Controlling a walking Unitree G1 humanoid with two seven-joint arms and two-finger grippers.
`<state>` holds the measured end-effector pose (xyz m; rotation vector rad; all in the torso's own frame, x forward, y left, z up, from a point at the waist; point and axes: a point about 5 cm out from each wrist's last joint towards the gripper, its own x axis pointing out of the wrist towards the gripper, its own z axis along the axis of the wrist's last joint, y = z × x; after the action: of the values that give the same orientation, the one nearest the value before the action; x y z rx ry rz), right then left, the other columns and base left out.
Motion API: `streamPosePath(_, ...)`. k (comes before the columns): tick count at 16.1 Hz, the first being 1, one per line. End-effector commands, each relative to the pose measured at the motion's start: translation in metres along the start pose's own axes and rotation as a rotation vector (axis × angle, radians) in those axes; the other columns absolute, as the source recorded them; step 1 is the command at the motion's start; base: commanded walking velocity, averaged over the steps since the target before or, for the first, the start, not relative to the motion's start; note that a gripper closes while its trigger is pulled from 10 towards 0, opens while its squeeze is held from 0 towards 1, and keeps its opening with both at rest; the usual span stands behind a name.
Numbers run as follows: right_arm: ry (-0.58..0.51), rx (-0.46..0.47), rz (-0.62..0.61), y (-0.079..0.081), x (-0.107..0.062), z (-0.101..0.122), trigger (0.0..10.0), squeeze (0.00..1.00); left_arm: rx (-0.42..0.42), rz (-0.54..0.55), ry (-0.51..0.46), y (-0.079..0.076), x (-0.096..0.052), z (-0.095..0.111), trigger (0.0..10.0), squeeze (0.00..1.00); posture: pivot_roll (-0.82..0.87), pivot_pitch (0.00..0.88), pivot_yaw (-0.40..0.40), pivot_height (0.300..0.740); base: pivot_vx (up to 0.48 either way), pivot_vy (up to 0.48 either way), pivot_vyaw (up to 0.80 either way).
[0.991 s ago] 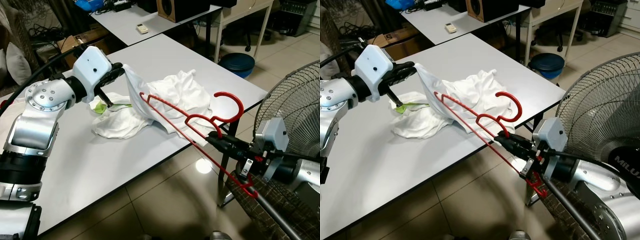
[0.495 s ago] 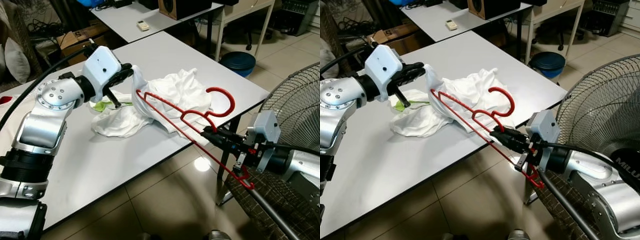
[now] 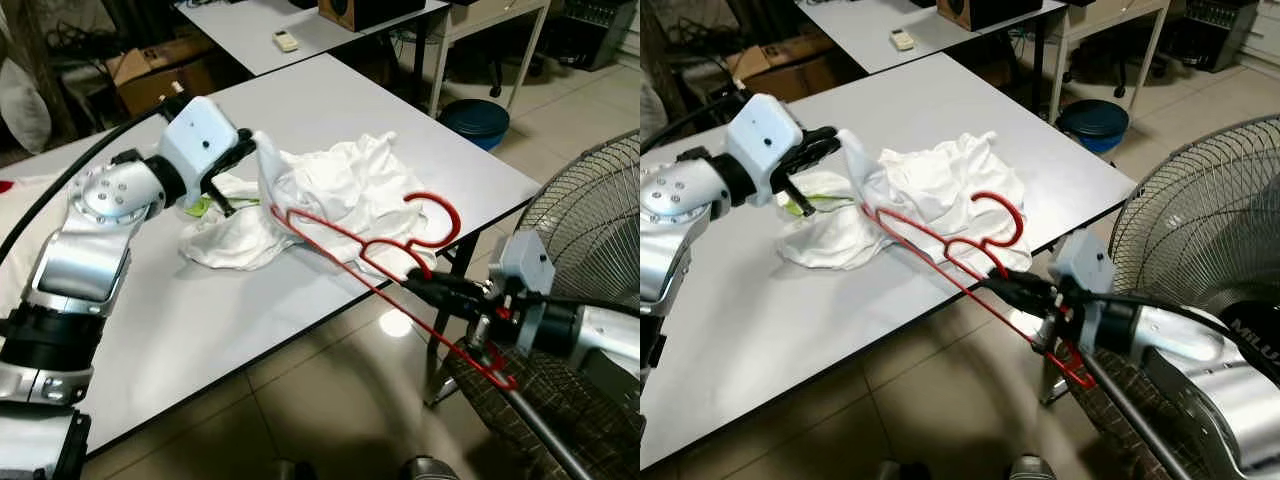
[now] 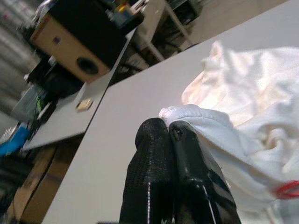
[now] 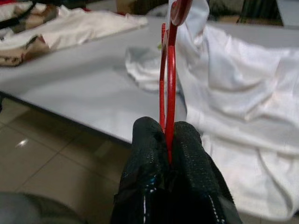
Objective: Hang hanger
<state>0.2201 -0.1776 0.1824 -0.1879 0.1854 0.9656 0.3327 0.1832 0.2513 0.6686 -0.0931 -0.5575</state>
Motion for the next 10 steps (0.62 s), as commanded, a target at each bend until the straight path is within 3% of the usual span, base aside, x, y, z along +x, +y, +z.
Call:
streamPosePath(1,-0.004,-0.02,0.007,0.002,-0.002,0.005,10.0,0.0,0.009,0.062,0.011,0.009,-0.006,0.0,0.0,0.0,-0.19,0.066,0.114,0.74,0.0,0.0,0.0)
streamPosePath(10,0.032,-0.046,-0.037,-0.012,0.015,-0.001,10.0,0.0,-0.002,0.038,-0.016,0.006,-0.006,0.007,0.0,0.0,-0.17,0.065,0.109,0.74,0.0,0.0,0.0)
